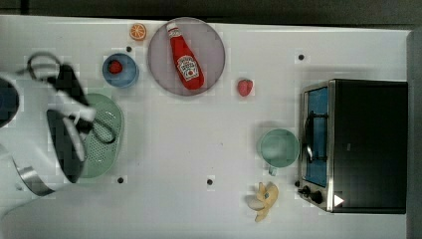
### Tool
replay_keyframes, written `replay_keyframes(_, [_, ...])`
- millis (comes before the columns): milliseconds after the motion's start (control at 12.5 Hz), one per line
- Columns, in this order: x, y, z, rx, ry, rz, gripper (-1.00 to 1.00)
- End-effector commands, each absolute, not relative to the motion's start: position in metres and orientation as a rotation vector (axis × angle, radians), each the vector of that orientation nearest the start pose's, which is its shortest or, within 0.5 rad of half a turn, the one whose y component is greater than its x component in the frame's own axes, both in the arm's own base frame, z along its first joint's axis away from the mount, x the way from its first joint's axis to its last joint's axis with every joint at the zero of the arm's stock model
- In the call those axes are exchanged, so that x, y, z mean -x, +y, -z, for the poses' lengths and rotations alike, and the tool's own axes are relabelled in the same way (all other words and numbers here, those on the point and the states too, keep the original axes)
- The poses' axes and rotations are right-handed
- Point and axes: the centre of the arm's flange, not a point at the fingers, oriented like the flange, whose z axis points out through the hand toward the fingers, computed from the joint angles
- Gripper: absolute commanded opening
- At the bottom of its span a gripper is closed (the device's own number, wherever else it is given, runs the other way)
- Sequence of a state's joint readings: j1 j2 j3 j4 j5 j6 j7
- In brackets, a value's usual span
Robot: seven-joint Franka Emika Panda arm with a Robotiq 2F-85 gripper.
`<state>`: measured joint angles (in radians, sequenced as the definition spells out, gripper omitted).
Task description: Drag strainer right to left.
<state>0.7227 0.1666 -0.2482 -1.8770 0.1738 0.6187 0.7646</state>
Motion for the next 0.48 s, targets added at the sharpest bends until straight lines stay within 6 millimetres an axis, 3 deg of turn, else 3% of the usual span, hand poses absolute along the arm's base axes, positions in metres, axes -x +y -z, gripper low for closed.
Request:
replay_keyframes(80, [-0.582,0.11,-0.501,2.588,1.496,0.158,1.0])
replay_keyframes(320, [-0.567,-0.003,-0.544,2.798,1.287,0.208,1.0])
replay_keyframes(480, [-0.549,-0.053,-0.558,2.841,1.202,0.144,1.0])
